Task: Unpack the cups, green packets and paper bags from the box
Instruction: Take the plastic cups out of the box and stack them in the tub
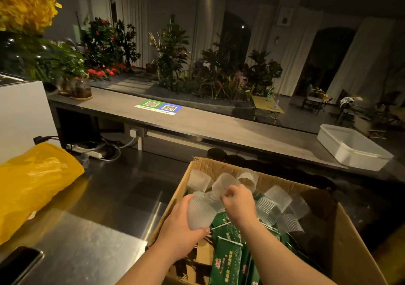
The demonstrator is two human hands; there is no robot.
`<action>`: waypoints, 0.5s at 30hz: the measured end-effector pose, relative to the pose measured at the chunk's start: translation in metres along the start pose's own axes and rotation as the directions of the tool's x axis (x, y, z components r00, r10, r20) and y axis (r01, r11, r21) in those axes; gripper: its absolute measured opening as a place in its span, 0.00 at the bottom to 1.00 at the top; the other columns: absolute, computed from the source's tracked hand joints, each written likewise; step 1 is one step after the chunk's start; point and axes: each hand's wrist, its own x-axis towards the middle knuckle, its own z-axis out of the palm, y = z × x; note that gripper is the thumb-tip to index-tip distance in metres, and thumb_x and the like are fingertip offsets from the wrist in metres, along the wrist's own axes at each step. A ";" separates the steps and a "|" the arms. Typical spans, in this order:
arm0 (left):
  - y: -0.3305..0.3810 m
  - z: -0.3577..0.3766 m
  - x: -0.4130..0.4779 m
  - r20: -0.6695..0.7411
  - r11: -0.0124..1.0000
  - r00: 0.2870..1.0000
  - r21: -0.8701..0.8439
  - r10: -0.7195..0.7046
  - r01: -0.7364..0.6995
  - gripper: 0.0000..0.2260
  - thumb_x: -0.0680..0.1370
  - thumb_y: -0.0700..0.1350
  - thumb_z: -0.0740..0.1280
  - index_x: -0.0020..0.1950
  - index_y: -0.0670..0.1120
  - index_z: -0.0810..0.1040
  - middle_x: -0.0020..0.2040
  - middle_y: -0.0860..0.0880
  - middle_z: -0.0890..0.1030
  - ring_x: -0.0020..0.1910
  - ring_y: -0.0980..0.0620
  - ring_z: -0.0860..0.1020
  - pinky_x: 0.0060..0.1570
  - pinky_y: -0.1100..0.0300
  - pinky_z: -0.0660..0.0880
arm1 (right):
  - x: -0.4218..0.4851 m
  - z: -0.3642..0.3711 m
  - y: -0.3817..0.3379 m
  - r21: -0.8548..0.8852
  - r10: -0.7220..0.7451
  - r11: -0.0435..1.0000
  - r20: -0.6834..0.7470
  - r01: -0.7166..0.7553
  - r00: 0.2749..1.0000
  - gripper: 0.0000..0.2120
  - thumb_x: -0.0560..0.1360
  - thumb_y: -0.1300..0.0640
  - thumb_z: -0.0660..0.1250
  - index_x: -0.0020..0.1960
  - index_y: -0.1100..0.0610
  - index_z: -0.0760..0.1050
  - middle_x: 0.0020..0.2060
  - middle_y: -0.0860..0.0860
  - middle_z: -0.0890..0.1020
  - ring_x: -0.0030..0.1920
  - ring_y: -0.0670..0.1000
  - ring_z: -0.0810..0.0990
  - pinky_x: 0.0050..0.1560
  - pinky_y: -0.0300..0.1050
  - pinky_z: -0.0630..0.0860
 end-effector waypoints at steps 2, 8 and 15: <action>0.002 0.000 0.000 0.002 1.000 1.000 0.006 0.000 0.000 0.39 0.72 0.56 0.77 0.75 0.64 0.56 0.62 0.64 0.65 0.60 0.57 0.70 0.55 0.60 0.73 | -0.010 -0.005 0.002 0.281 0.026 0.960 -0.051 -0.011 0.998 0.08 0.78 0.51 0.70 0.42 0.54 0.78 0.55 0.48 0.75 0.60 0.53 0.74 0.57 0.51 0.75; 0.015 0.002 -0.001 0.052 0.994 0.998 0.107 0.020 -0.025 0.41 0.73 0.49 0.77 0.77 0.62 0.55 0.70 0.57 0.64 0.62 0.55 0.69 0.59 0.55 0.78 | -0.045 -0.020 0.000 0.617 -0.091 0.786 0.059 0.036 0.994 0.06 0.79 0.56 0.70 0.45 0.55 0.75 0.63 0.44 0.72 0.65 0.47 0.71 0.59 0.44 0.72; 0.031 0.015 -0.005 0.016 0.992 1.000 0.125 0.004 -0.006 0.42 0.75 0.44 0.76 0.79 0.60 0.51 0.73 0.54 0.61 0.67 0.51 0.70 0.61 0.53 0.78 | -0.058 -0.022 -0.012 0.540 -0.258 0.833 0.189 0.120 0.947 0.26 0.84 0.51 0.63 0.80 0.43 0.61 0.75 0.39 0.61 0.74 0.42 0.61 0.72 0.43 0.65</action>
